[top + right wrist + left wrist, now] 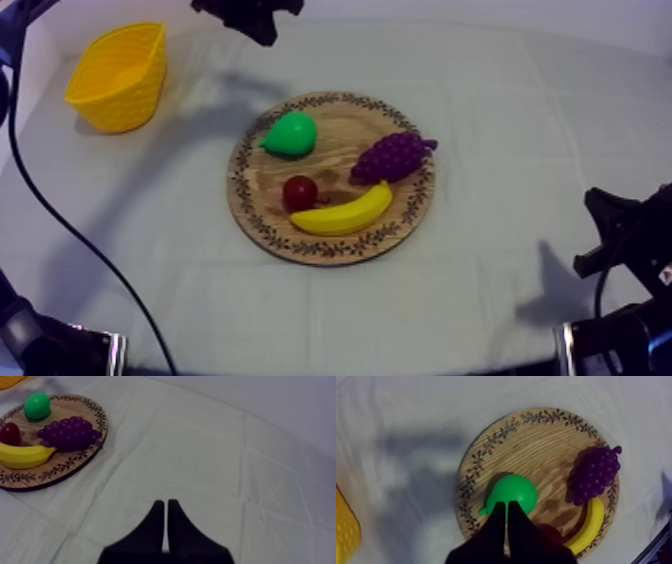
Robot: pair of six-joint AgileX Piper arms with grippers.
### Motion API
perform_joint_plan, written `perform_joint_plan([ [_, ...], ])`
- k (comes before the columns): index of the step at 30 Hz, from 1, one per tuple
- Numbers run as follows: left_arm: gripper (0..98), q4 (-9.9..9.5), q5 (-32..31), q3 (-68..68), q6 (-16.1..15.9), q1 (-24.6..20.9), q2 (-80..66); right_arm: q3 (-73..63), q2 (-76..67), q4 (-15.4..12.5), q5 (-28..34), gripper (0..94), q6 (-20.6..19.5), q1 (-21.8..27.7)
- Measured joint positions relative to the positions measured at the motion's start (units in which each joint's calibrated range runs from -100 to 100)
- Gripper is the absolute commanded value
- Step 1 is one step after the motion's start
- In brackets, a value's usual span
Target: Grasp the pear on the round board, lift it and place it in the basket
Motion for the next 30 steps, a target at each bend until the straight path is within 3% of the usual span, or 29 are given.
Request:
perform_joint_plan([
  [13, 0.4, 0.64, 1.98, 0.32, -21.33, 2.13, -0.54, 0.00, 0.00, 0.00, 0.00, 0.4, 0.00, 0.00],
  [17, 12.6, 0.71, 2.81, -0.30, -25.63, 2.66, -0.58, 0.00, 0.00, 0.00, 0.00, 0.4, 0.00, 0.00],
  [22, 37.8, 0.42, 3.38, 0.13, -27.23, 2.70, -0.80, 0.00, 0.00, 0.00, 0.00, 0.4, 0.00, 0.00],
  [30, 70.6, -2.59, 3.69, 2.21, -23.15, 3.25, -1.48, 0.00, 0.00, 0.00, 0.00, 0.4, 0.02, 0.00],
])
